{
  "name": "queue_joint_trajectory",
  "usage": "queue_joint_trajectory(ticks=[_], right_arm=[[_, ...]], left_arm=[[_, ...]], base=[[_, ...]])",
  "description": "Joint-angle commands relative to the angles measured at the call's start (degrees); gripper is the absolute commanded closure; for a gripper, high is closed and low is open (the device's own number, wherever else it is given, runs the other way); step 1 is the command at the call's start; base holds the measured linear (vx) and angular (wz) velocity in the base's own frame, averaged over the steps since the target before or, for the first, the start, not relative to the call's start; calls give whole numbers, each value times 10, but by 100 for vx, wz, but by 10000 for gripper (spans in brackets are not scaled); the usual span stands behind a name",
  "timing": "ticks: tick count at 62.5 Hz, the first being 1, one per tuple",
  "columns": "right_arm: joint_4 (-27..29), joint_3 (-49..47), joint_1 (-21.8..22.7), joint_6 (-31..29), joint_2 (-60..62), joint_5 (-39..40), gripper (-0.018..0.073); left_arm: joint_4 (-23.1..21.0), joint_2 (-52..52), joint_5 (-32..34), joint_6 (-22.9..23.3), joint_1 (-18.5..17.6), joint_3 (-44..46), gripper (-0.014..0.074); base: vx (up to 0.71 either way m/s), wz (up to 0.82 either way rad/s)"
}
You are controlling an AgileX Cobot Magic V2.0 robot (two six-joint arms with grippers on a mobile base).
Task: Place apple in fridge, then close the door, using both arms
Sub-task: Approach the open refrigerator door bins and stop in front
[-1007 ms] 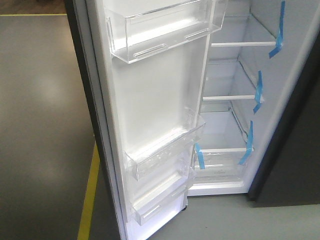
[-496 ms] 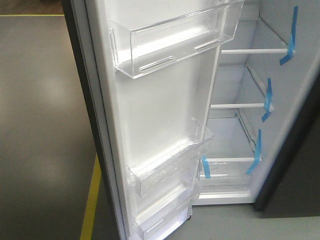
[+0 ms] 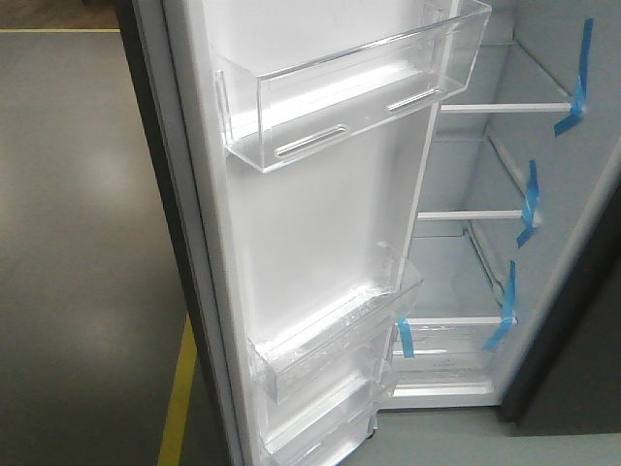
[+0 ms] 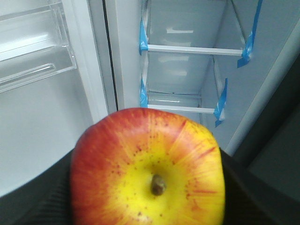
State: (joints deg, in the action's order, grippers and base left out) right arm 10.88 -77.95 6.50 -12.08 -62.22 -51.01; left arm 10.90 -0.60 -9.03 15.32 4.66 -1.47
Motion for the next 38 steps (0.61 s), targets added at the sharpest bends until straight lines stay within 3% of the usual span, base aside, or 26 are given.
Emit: queue_joint_trajectory(ticks=[1,38], right_arm=[[6,-17,1,-5,11,43,536],[6,-17,1,-5,11,43,536]], left_arm=[[-1,-9,39,2,-1,-16,603],[-1,-9,39,2,-1,-16,603]], base=[[4,0],[2,0]])
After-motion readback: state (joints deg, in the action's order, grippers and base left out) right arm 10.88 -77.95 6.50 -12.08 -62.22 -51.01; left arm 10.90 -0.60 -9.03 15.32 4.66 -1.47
